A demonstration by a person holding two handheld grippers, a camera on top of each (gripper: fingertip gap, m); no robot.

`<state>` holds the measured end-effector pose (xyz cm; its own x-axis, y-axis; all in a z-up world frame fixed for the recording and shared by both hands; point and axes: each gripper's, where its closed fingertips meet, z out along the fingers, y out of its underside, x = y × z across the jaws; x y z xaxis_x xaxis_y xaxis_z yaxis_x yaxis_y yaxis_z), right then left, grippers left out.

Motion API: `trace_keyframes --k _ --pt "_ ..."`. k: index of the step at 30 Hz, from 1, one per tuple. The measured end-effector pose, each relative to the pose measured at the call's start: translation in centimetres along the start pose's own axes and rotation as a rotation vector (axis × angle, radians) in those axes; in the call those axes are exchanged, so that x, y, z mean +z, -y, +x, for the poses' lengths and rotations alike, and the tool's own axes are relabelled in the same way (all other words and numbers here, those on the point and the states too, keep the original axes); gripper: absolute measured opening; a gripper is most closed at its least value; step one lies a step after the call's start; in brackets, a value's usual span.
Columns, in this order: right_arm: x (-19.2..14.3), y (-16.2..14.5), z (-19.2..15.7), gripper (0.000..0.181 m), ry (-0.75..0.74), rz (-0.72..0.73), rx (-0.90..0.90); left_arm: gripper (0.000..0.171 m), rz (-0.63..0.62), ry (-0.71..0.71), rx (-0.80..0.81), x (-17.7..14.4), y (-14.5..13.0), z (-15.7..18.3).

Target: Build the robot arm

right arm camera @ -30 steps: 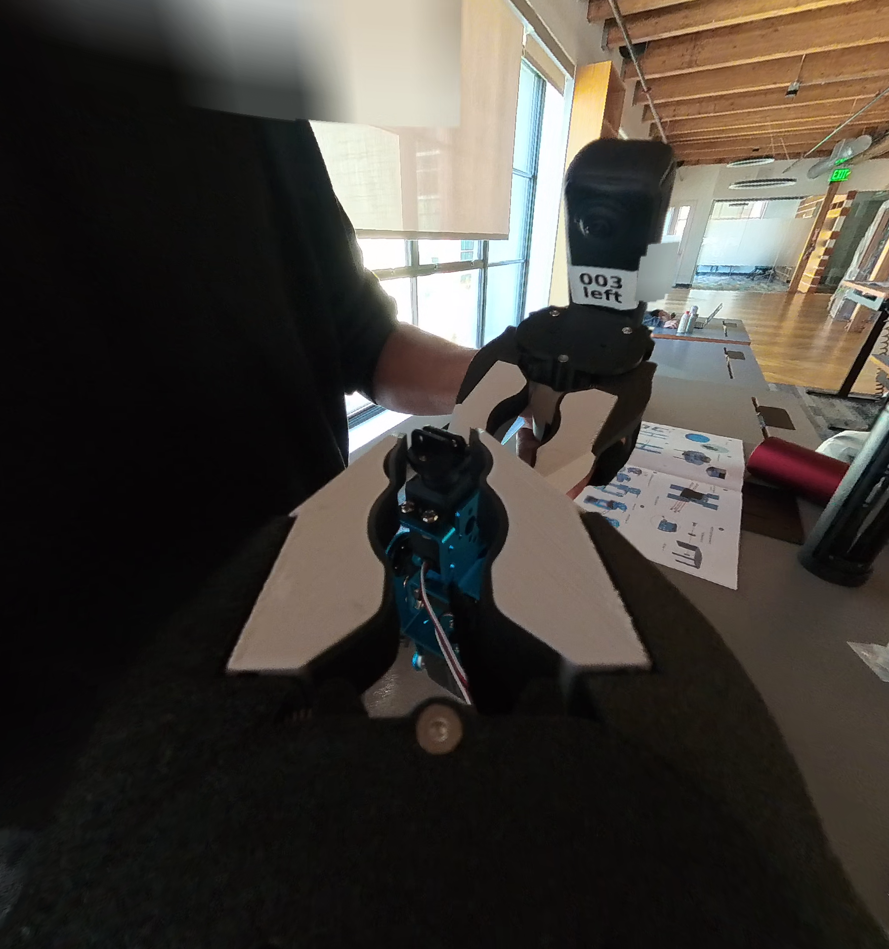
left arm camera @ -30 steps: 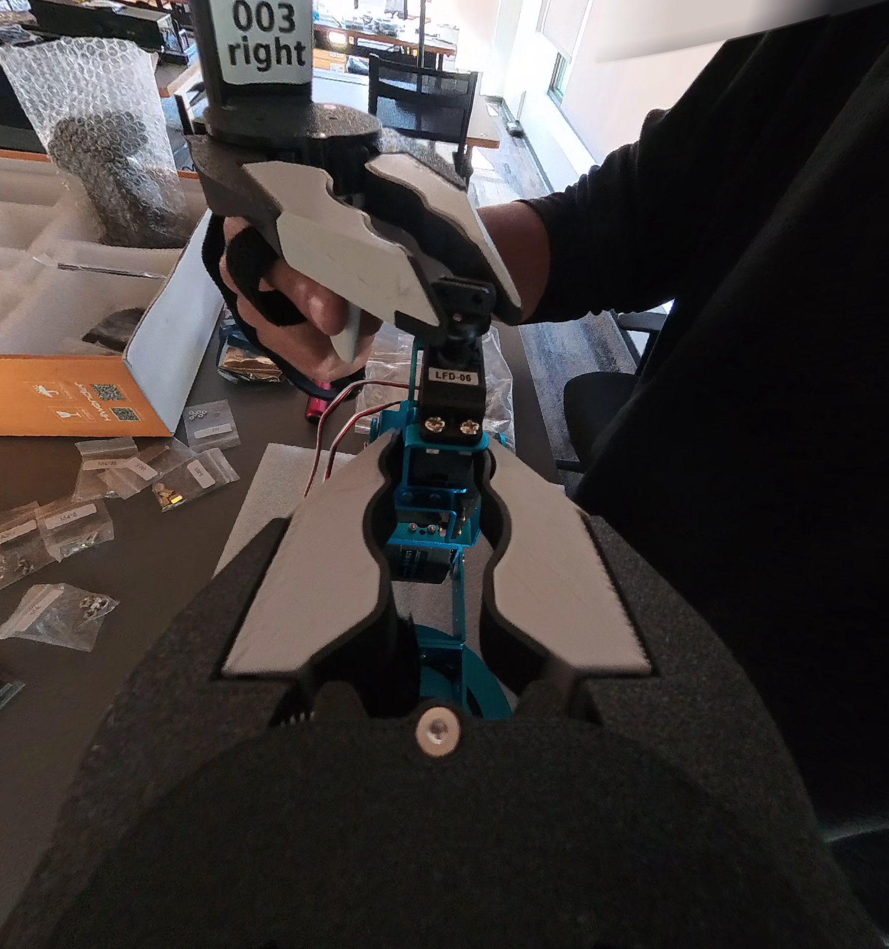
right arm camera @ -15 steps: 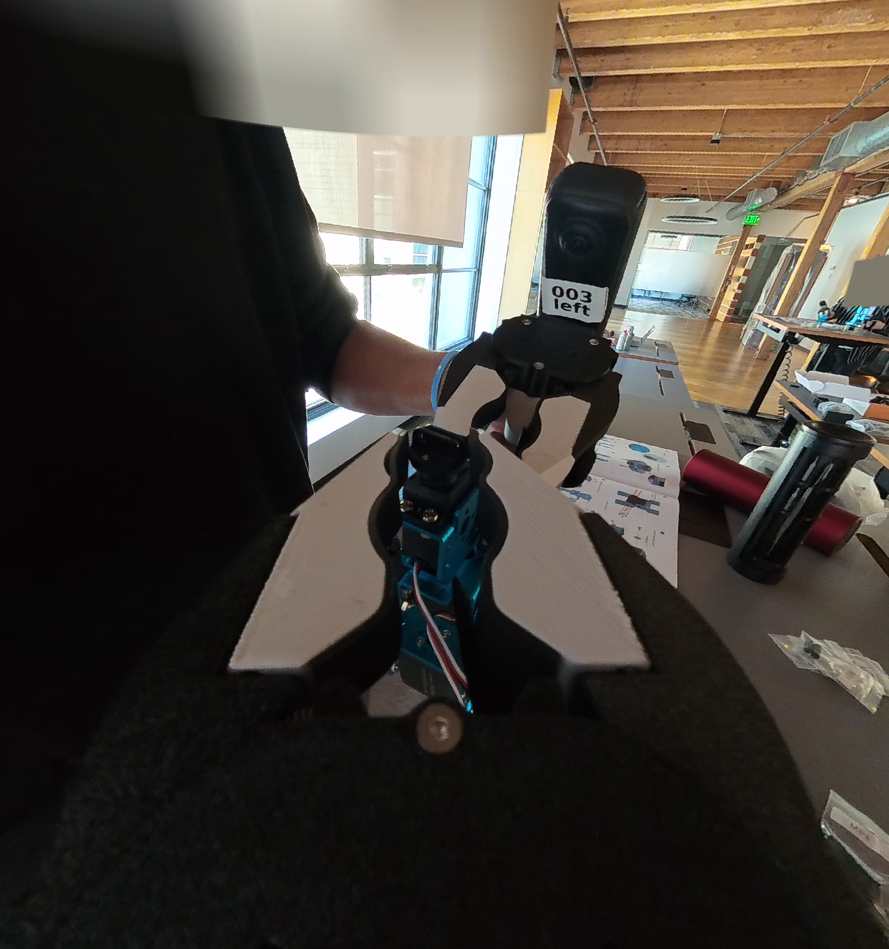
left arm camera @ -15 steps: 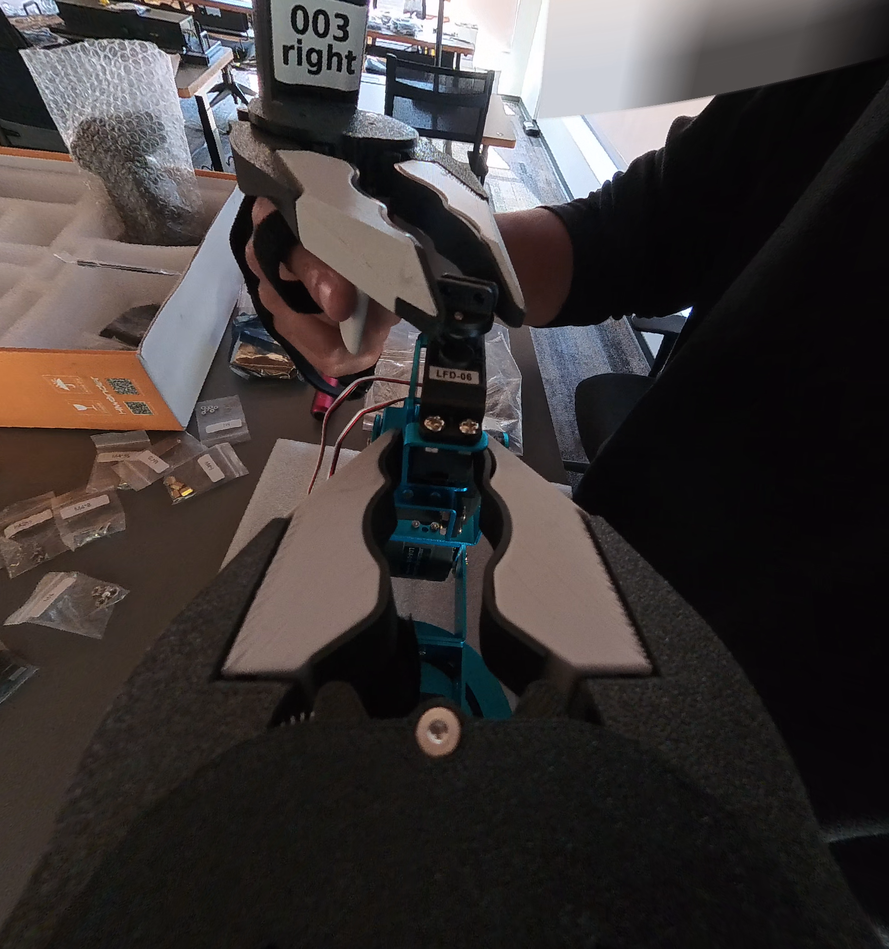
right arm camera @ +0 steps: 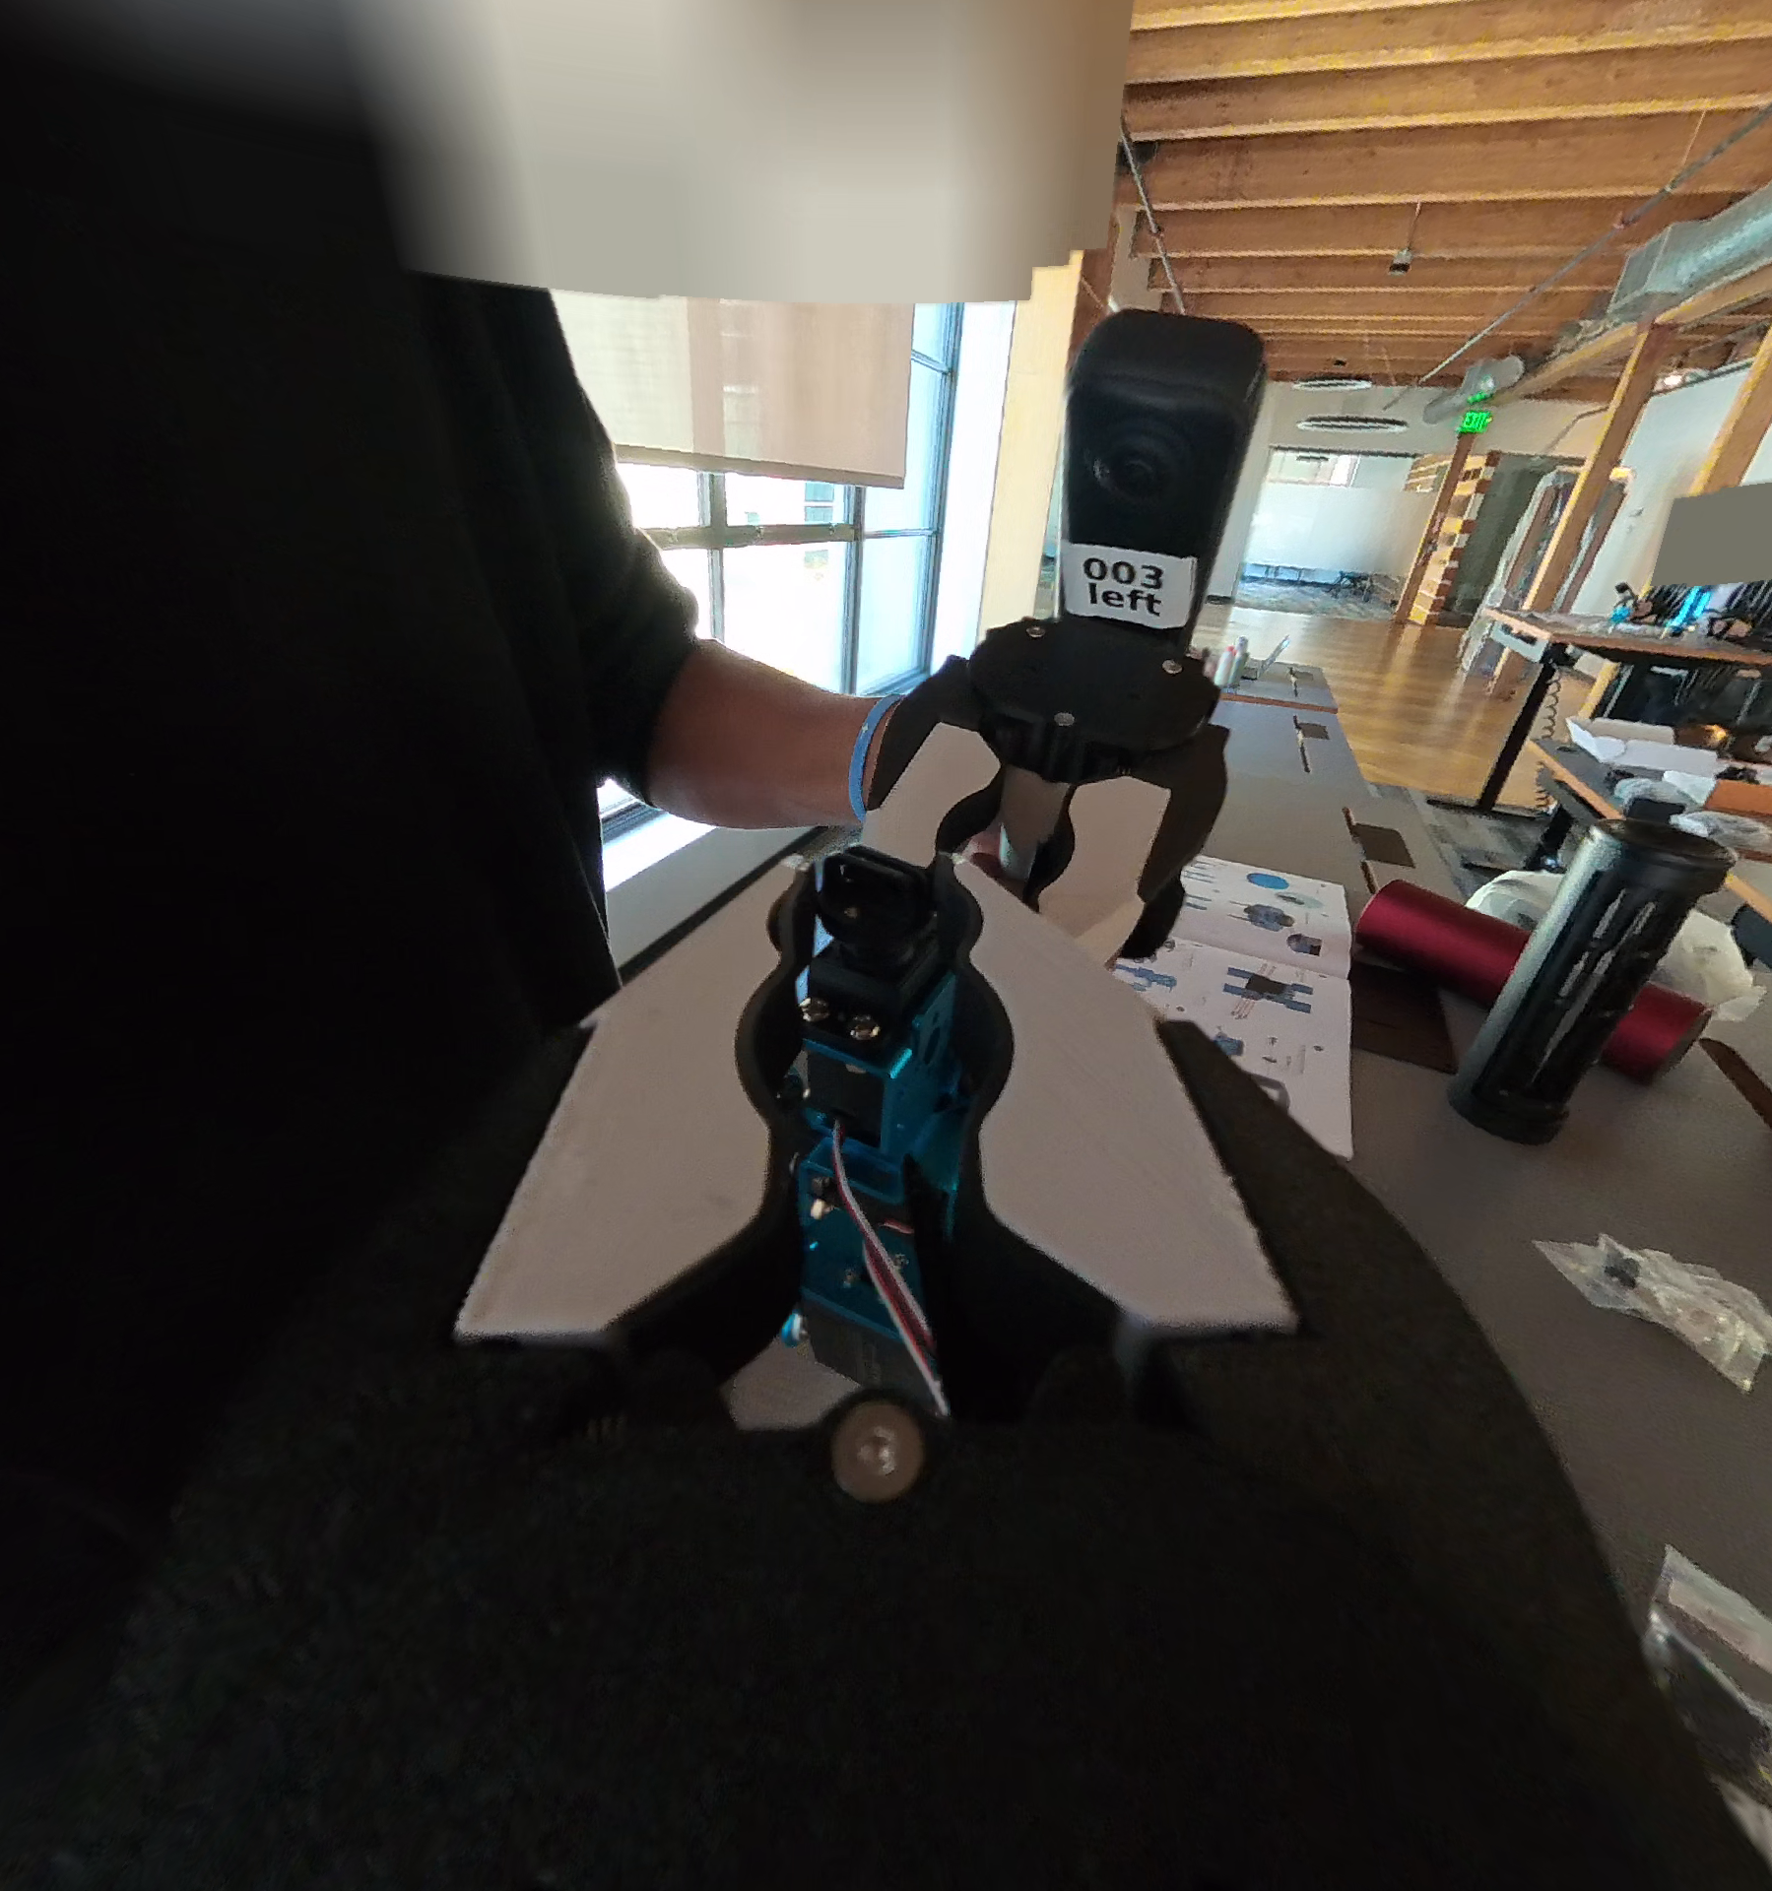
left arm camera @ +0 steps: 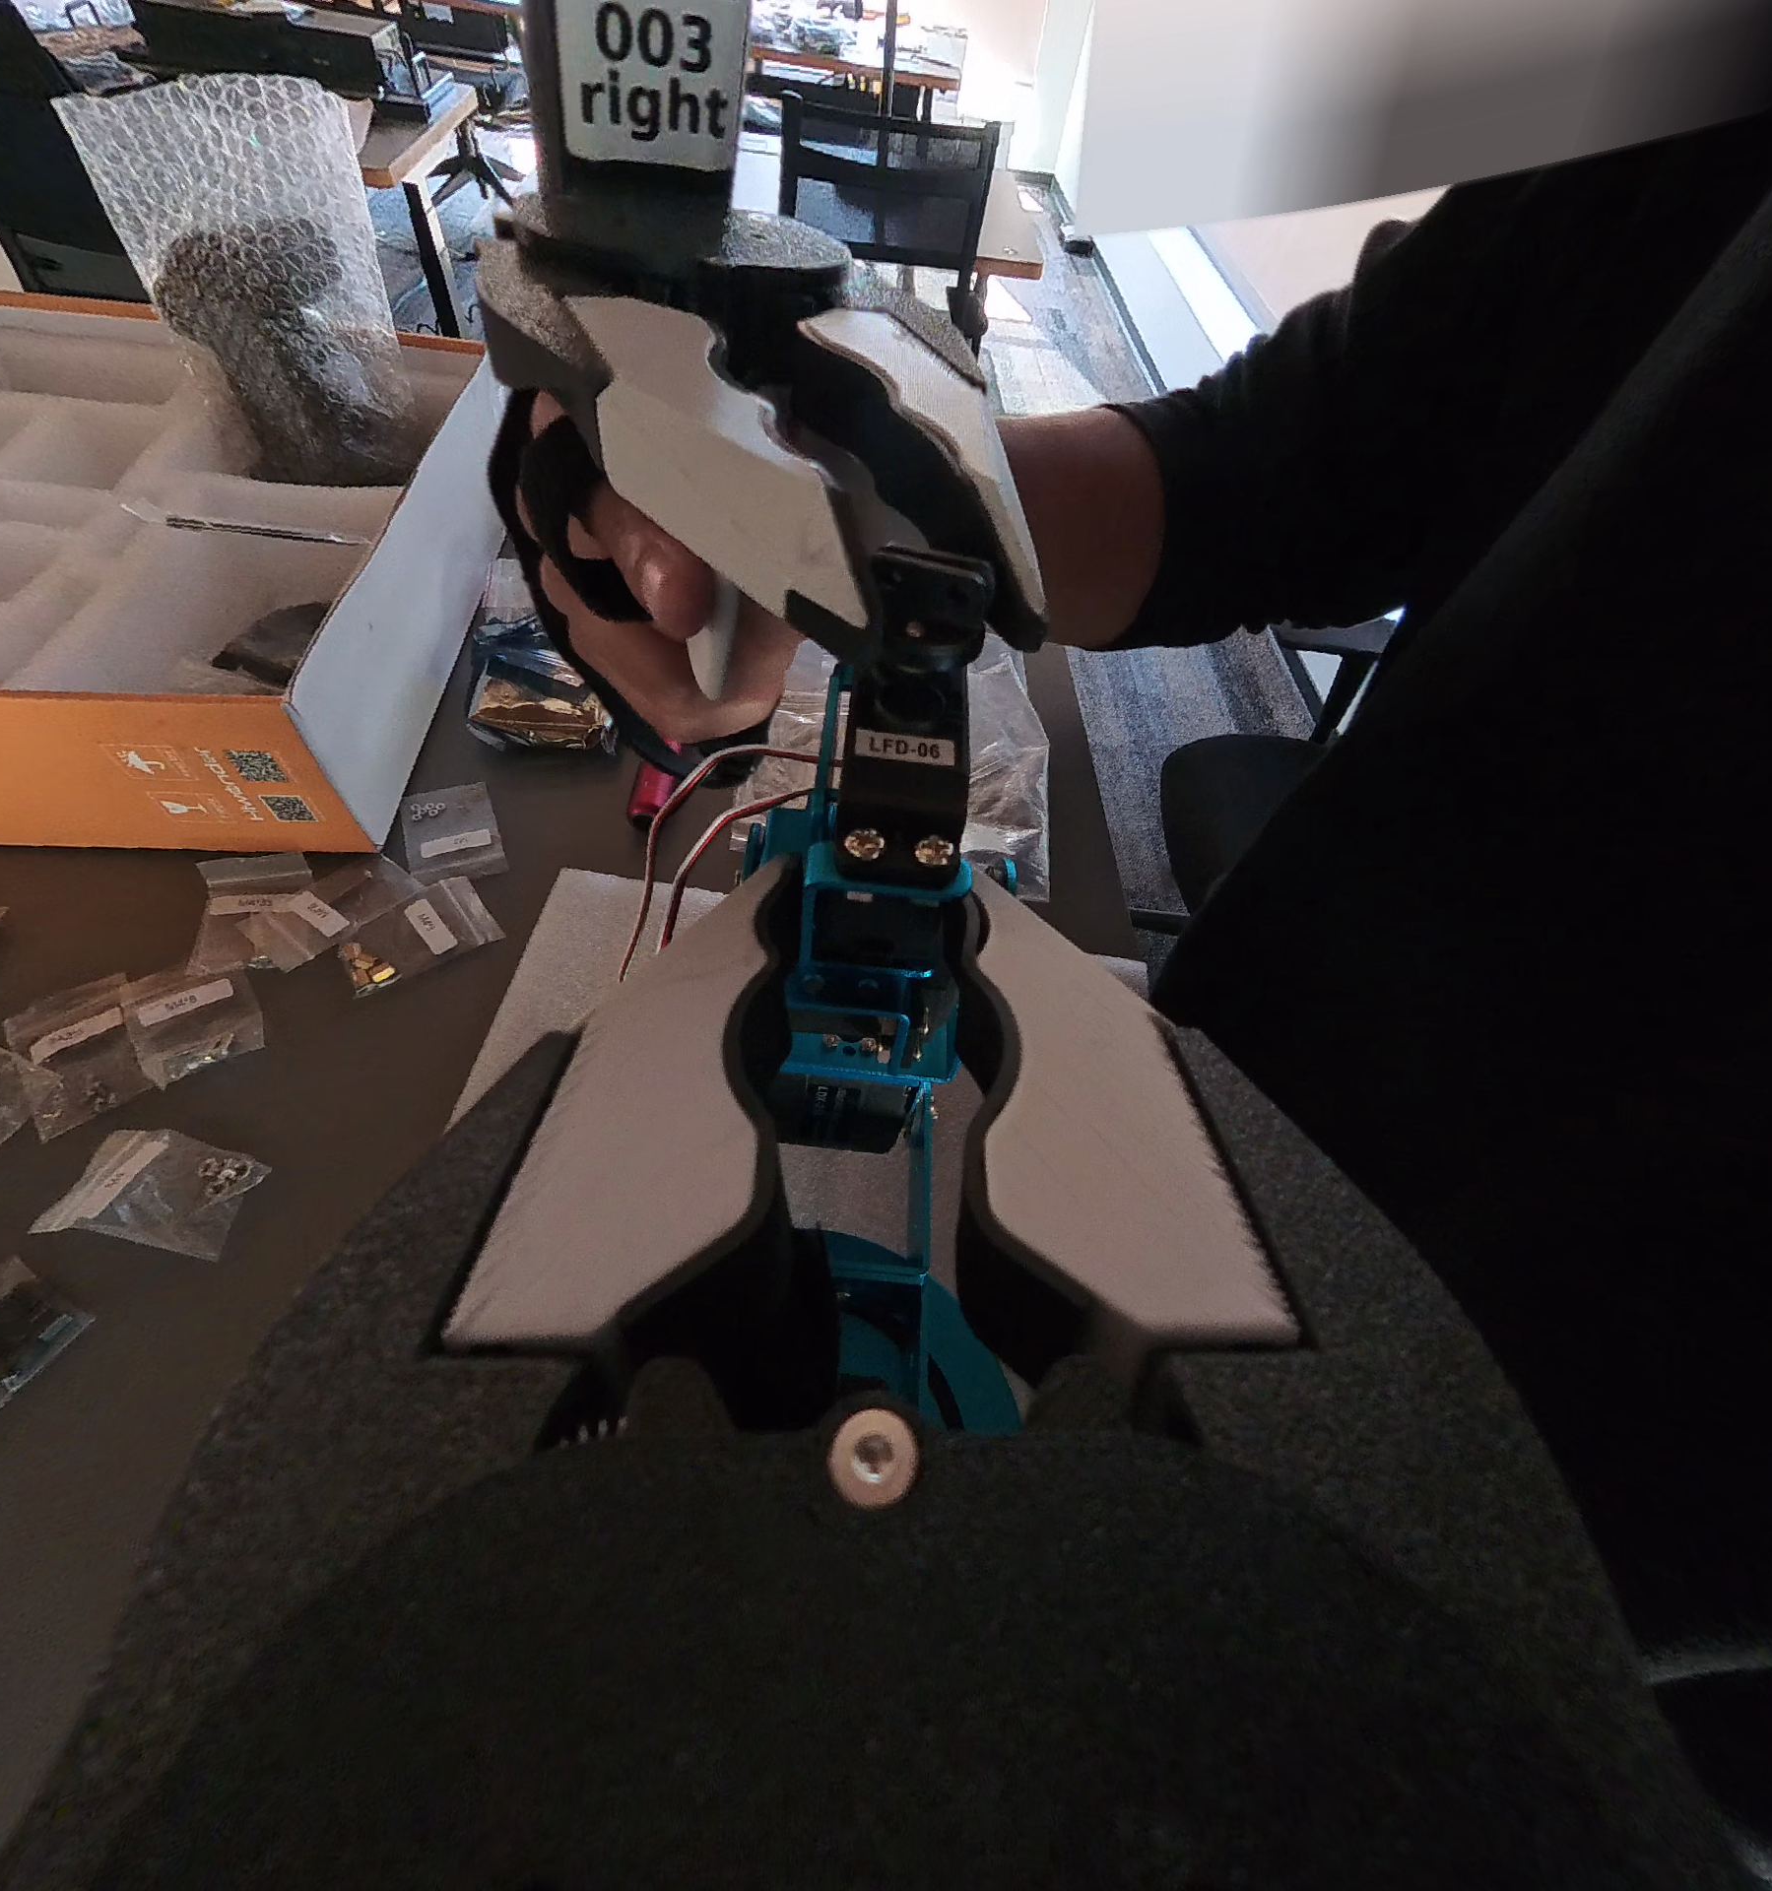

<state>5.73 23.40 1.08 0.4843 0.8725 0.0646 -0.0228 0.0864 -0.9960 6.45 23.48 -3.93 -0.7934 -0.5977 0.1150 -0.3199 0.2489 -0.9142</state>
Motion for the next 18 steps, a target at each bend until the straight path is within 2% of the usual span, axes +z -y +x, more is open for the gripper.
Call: trace_keyframes --k 2,5,8,13,18 --pt "-0.1 0.1 0.3 0.022 -0.043 -0.003 0.009 0.027 0.001 0.005 -0.004 -0.1 0.0 -0.2" --pt "-0.5 0.3 0.0 0.032 -0.109 -0.013 0.018 0.026 0.004 0.008 -0.004 -0.2 0.0 -0.2" --pt "-1.5 0.5 0.0 0.032 -0.242 0.012 0.023 0.027 0.012 0.015 -0.01 -0.2 0.0 -0.3" --pt "-2.8 -0.1 0.9 0.032 -0.55 0.001 0.056 0.027 0.016 0.026 -0.003 -0.3 0.0 -0.3" --pt "-0.8 0.6 0.0 0.035 -0.611 -0.022 0.015 0.027 0.034 0.02 0.004 -0.3 0.1 -0.3"
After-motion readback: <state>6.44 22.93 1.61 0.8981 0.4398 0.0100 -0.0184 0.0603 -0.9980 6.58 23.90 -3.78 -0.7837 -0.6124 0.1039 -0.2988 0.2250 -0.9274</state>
